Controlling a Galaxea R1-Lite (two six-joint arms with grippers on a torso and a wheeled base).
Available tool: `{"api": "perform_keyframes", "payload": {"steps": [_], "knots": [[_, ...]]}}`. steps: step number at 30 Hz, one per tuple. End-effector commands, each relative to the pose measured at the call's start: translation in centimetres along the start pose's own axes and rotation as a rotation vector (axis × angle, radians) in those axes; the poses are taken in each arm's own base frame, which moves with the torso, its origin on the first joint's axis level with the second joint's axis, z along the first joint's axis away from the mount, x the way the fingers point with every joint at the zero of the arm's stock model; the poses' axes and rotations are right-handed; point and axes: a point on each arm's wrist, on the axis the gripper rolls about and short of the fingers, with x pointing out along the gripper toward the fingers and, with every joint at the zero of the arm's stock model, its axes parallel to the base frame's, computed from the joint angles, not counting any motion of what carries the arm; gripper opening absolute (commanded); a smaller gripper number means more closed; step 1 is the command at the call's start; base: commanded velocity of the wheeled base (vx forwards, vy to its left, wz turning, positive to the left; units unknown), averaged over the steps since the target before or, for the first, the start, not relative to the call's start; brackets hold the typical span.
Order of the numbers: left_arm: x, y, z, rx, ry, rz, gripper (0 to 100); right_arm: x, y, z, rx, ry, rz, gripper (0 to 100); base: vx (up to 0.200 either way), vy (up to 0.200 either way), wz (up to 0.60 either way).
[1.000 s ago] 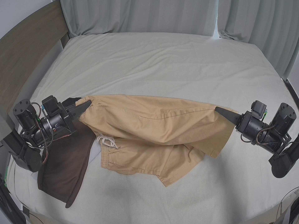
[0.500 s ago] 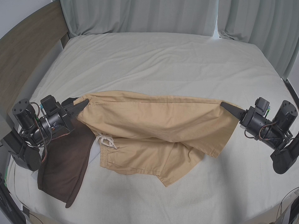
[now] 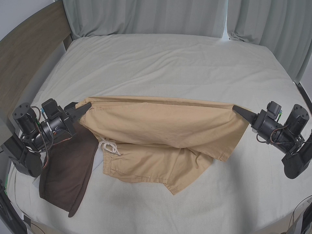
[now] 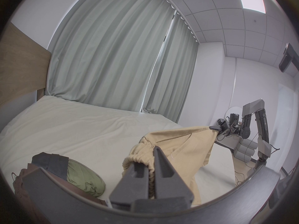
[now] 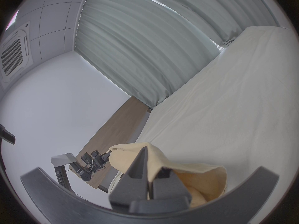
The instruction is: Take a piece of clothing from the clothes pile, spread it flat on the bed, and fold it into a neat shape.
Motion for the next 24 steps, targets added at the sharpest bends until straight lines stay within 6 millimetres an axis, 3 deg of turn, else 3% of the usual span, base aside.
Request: {"api": "perform_keyframes", "payload": {"steps": [1,18,24], "knots": [[0.0,0.1,-0.1,-0.004,0.001,0.003,0,0.0,-0.4,0.1,0.001,-0.003,-0.009,0,0.0,0.0,0.0],[0.0,0.0,0.2,-0.001,-0.006,0.001,0,0.4,-0.5,-0.2,0.0,0.004,-0.006,0,0.0,0.0,0.0],[0.9,0.8,-0.9,-0.037,0.0,0.039,0,2.1,-1.8,0.2,-0.01,-0.009,0.002,0,0.0,0.0,0.0]]}}
